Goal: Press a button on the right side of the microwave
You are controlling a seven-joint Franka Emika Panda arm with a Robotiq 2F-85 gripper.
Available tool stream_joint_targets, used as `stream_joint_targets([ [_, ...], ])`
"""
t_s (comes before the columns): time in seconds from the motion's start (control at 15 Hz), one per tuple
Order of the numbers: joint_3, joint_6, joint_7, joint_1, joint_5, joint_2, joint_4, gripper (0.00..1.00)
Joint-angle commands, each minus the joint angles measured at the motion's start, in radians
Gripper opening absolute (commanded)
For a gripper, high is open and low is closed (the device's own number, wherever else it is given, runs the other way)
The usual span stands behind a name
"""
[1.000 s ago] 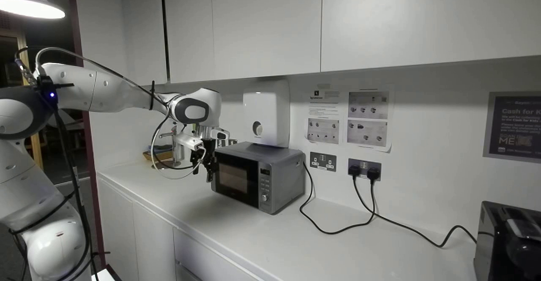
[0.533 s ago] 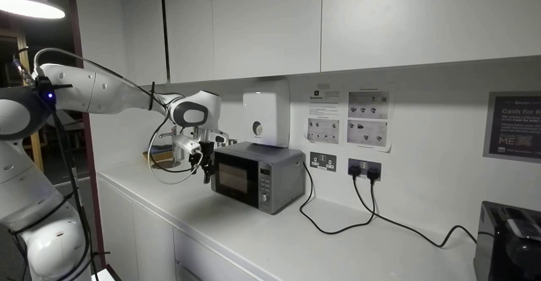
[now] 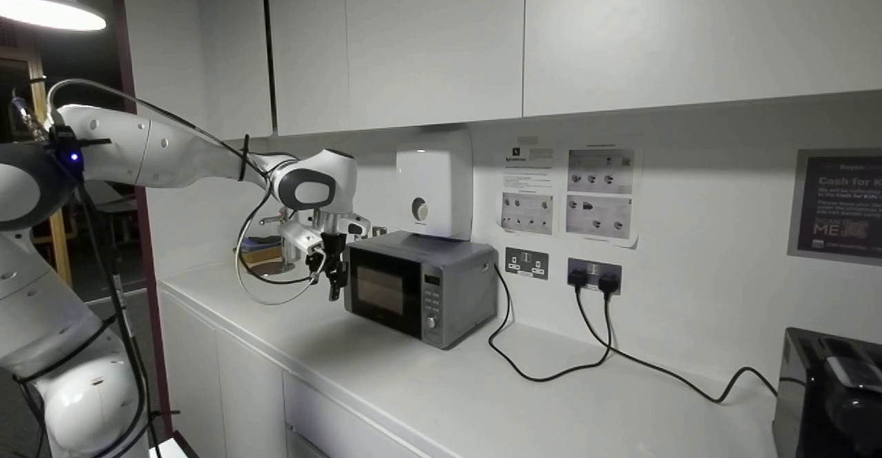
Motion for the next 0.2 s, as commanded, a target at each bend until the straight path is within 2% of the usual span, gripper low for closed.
stream_joint_targets([
  [0.0,-0.004,-0.003,0.001,0.004,-0.002,0.001,0.003,1.0],
  [0.13,-0.004,-0.003,0.001,0.004,-0.002,0.001,0.002,1.0],
])
